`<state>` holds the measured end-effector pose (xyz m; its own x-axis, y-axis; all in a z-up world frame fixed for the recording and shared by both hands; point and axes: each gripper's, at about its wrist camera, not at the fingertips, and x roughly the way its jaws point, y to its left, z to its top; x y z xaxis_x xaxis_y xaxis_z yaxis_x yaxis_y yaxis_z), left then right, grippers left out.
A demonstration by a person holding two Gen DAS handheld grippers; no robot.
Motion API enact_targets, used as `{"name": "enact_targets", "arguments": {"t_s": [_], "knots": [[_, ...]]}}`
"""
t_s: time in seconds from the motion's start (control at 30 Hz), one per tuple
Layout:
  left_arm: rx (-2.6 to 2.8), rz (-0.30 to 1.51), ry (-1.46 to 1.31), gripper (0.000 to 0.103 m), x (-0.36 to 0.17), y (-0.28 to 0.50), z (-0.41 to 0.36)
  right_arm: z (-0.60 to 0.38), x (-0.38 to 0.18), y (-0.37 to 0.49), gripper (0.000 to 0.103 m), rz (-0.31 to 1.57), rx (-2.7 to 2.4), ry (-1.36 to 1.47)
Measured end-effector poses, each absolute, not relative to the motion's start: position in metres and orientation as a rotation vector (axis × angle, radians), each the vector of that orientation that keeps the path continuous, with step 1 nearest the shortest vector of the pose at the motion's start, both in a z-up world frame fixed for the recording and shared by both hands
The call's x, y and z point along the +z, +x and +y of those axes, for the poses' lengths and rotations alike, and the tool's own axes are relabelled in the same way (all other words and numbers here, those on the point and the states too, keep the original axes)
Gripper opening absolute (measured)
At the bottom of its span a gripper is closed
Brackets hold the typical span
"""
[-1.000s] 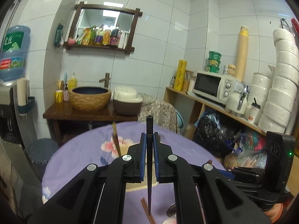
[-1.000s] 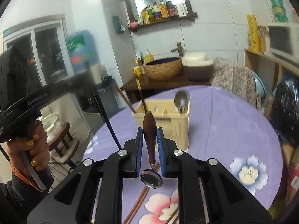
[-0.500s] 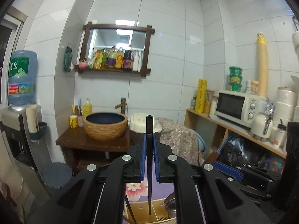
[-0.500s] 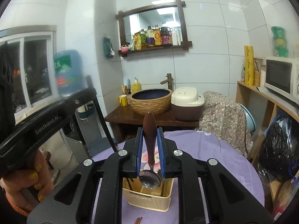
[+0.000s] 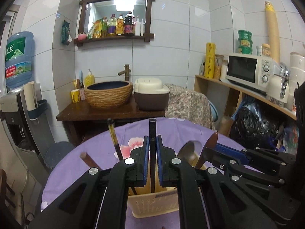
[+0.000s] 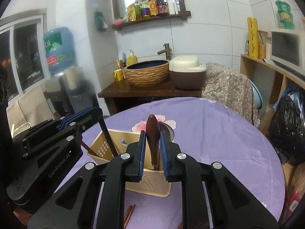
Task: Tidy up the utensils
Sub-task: 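Drop the spoon and black chopstick into the cream holder, opening both tools, then move both tools to the brown chopsticks and close each on one chopstick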
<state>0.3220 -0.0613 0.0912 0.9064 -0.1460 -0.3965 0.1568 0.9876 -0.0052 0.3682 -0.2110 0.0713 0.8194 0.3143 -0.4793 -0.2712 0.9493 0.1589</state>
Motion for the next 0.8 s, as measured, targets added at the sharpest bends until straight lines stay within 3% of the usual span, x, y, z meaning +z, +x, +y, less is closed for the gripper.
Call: {"name": "enact_targets", "arguments": {"t_s": [0.3, 0.33, 0.43, 0.5, 0.6, 0.67, 0.8], "knots": [[-0.161, 0.41, 0.02, 0.009, 0.094, 0.318, -0.056, -0.208, 0.057, 0.374, 0.017, 0.552, 0.31, 0.08], [-0.16, 0.408, 0.021, 0.012, 0.095, 0.318, -0.057, -0.207, 0.056, 0.374, 0.017, 0.547, 0.307, 0.078], [-0.167, 0.374, 0.021, 0.034, 0.101, 0.306, -0.056, -0.207, 0.054, 0.372, 0.018, 0.546, 0.299, 0.068], [-0.182, 0.342, 0.012, 0.04, 0.107, 0.293, -0.053, -0.21, 0.055, 0.368, 0.025, 0.537, 0.293, 0.072], [-0.192, 0.291, 0.005, 0.054, 0.115, 0.269, -0.047, -0.219, 0.058, 0.355, 0.048, 0.514, 0.286, 0.104], [-0.195, 0.258, -0.003, 0.064, 0.117, 0.249, -0.04, -0.222, 0.06, 0.345, 0.057, 0.499, 0.275, 0.102], [-0.195, 0.272, -0.022, 0.075, 0.108, 0.226, -0.03, -0.231, 0.054, 0.313, 0.079, 0.498, 0.229, 0.092]]}}
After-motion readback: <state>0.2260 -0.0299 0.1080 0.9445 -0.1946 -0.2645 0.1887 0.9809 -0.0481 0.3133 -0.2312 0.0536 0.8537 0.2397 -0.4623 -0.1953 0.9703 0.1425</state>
